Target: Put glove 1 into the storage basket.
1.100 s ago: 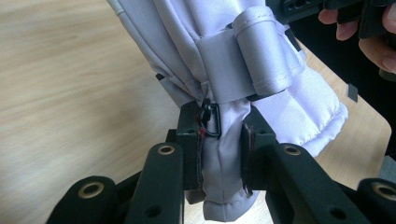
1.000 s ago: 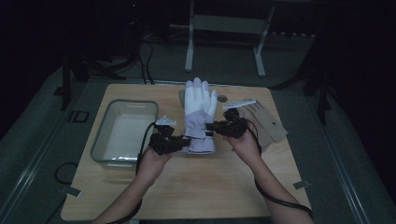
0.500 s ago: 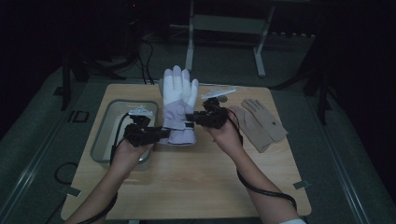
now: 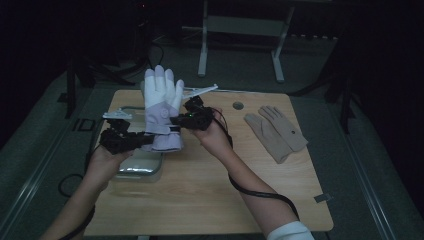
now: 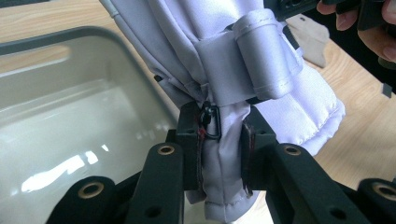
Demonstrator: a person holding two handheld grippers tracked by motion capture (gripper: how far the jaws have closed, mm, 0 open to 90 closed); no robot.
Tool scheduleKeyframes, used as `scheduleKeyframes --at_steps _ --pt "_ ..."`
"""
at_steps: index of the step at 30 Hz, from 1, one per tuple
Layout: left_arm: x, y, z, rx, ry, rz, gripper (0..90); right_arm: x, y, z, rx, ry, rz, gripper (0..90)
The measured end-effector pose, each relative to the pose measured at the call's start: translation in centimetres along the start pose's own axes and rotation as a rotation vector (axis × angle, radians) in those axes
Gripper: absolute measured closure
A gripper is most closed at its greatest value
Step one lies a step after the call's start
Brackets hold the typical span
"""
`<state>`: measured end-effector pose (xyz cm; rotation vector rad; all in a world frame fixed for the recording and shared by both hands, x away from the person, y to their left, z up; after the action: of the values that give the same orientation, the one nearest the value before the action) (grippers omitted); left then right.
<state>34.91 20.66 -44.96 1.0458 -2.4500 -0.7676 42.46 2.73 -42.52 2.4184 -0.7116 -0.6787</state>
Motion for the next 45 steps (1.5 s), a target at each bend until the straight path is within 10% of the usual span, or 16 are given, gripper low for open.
scheduleKeyframes --at_steps 11,20,30,45 --pt "-3.9 2.5 3.0 -0.050 0.005 -0.014 73.6 -2.9 -5.4 -0.9 -0.034 -0.015 -0.057 80.2" --pt "-5.9 1.0 6.2 -0.118 0.084 0.007 73.6 -2.8 -9.5 1.1 -0.097 -0.066 -0.041 80.1" --pt "-6.7 -0.8 9.0 -0.253 0.185 0.039 73.5 -2.7 -12.5 3.7 -0.214 -0.098 -0.004 80.2" --pt "-6.5 -1.5 9.8 -0.338 0.181 0.053 71.8 -2.5 -13.9 5.5 -0.316 -0.110 0.011 80.1"
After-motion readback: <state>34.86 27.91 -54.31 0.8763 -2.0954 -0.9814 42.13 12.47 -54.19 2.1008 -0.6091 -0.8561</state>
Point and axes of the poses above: each handheld gripper's, and its own axes: y roughly backward along the jaws, z roughly out of its underside, x roughly to its right, the point moved 5 cm from there along -y, roughly forward along the jaws, and after that the axes turned 10 degrees about -y, right-handed, at the moved point
